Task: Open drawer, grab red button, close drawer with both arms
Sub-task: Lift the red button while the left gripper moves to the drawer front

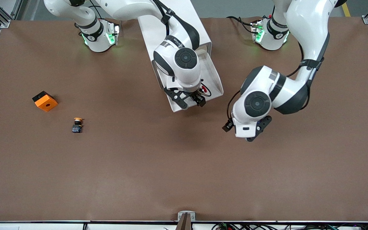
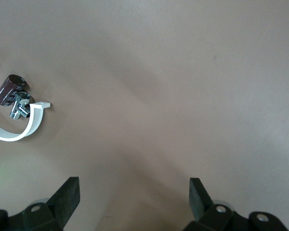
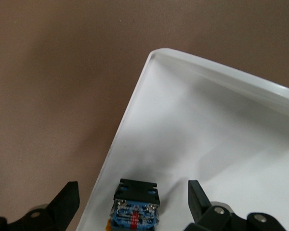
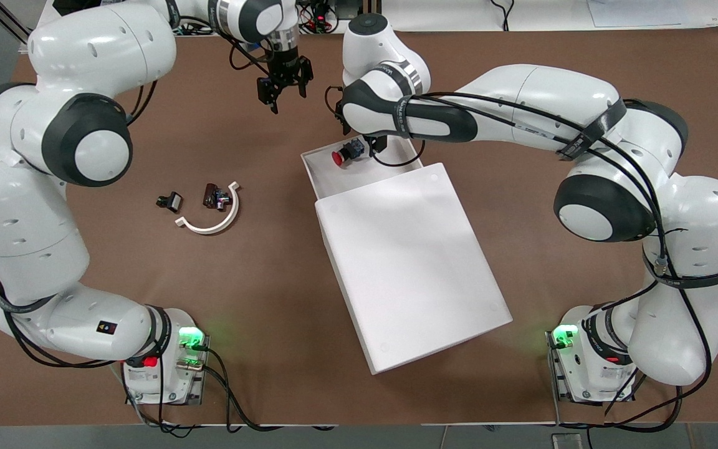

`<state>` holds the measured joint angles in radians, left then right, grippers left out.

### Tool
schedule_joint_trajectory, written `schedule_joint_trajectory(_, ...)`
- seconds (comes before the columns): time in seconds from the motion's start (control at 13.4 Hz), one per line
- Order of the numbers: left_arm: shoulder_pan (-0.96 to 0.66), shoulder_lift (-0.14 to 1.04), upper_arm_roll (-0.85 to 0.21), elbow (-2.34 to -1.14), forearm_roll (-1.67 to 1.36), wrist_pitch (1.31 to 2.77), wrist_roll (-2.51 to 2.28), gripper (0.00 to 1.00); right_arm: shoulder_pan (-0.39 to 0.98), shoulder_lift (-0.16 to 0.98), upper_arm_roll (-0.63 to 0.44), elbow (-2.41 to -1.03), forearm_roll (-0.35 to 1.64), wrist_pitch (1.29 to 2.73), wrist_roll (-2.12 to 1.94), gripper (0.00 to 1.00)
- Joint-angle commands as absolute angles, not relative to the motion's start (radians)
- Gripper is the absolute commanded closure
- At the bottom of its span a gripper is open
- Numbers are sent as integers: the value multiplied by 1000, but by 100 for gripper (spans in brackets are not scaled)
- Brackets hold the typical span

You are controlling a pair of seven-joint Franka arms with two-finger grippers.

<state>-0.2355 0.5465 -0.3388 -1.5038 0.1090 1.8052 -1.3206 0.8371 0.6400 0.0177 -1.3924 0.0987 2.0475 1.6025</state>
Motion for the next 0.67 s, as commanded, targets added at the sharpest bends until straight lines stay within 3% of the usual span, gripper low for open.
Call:
schedule_joint_trajectory(0.0,-210,450,-357,-1638,129,1827,-1212,0,836,660,31,-1356,117,2060,1611,10)
schedule_joint_trajectory(0.3,-210,359,-374,-1807,130,1926,-1122,0,845,661,31,-1356,117,2065,1606,63)
schedule_joint_trajectory(0.6,-204,327,-376,-1855,130,1973,-1034,0,850,661,31,-1356,115,2065,1605,95)
